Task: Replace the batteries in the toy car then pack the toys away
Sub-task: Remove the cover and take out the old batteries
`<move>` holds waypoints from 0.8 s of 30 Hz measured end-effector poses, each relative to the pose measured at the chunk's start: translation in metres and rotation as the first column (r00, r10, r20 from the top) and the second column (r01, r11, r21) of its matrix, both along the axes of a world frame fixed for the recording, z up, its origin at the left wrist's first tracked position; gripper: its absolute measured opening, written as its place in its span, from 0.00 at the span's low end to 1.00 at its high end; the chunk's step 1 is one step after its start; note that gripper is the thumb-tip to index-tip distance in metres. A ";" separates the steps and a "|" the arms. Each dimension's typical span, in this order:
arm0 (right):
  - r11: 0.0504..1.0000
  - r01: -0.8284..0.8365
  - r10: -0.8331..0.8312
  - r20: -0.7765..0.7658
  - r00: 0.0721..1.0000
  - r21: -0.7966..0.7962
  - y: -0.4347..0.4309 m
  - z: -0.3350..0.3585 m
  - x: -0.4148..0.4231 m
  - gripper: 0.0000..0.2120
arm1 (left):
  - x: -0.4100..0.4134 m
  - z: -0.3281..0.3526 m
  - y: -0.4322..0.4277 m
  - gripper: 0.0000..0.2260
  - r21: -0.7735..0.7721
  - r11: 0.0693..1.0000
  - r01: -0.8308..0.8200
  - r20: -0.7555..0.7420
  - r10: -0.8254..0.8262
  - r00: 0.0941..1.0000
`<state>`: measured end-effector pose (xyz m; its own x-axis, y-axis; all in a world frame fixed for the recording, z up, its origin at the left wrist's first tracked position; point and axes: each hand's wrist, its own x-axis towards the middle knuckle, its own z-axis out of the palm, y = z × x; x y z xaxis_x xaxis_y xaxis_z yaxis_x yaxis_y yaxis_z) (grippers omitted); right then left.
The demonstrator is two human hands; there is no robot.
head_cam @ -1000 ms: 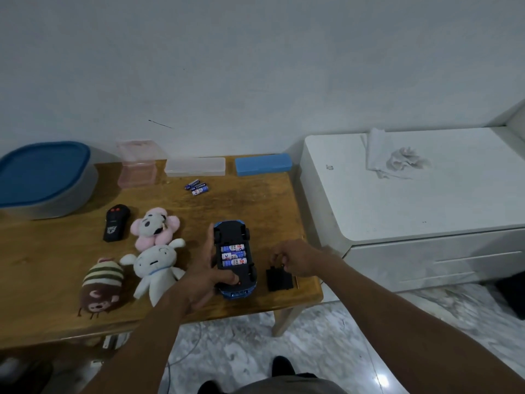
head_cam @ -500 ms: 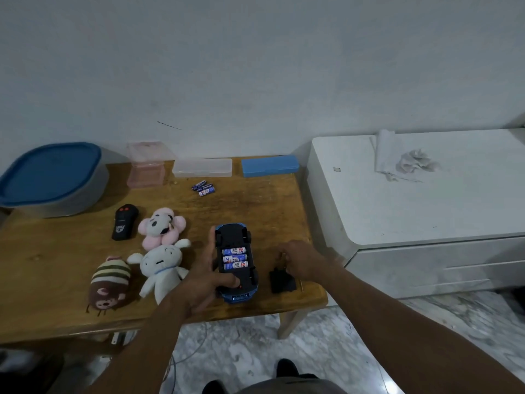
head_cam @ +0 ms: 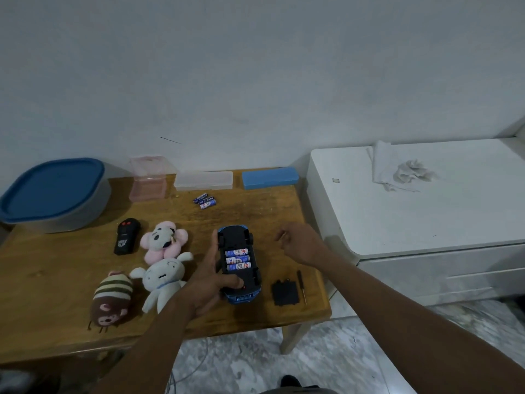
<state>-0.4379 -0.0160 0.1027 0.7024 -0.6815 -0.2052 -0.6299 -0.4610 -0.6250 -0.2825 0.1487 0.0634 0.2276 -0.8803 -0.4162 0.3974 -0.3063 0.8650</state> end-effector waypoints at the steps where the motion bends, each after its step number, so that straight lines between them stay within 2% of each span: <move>1: 1.000 0.017 -0.018 0.031 0.999 0.015 0.001 0.005 0.006 0.07 | 0.000 0.001 -0.002 0.54 -0.002 1.000 -0.001 -0.003 0.001 1.000; 5: 0.999 0.003 -0.006 0.062 0.998 0.053 0.009 0.019 0.025 0.06 | 0.003 0.004 -0.012 0.54 -0.007 1.000 -0.013 0.022 0.013 1.000; 9: 1.000 0.001 -0.002 0.041 0.999 0.020 0.021 0.026 0.037 0.07 | 0.007 0.011 -0.021 0.52 -0.083 0.996 -0.024 0.062 0.029 0.998; 13: 0.997 0.080 -0.080 -0.008 0.997 -0.014 0.028 0.028 0.045 0.14 | 0.008 0.015 -0.026 0.54 -0.133 0.990 -0.038 0.087 0.050 0.995; 15: 0.991 0.133 -0.133 -0.015 0.991 0.001 0.031 0.030 0.049 0.13 | 0.007 0.016 -0.028 0.55 -0.130 0.990 -0.051 0.103 0.065 0.992; 21: 0.946 0.292 -0.293 -0.014 0.956 0.143 0.037 0.031 0.060 0.13 | 0.003 0.020 -0.029 0.54 -0.116 0.991 -0.067 0.150 0.084 0.985; 24: 0.833 0.434 -0.465 0.008 0.885 0.344 0.040 0.030 0.064 0.10 | 0.001 0.022 -0.028 0.55 -0.105 0.992 -0.063 0.170 0.080 0.982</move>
<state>-0.3740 0.0238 0.1323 0.3603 -0.8323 -0.4214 -0.6539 0.0968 -0.7504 -0.2819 0.1211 0.0856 0.3524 -0.8940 -0.2766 0.2563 -0.1921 0.9473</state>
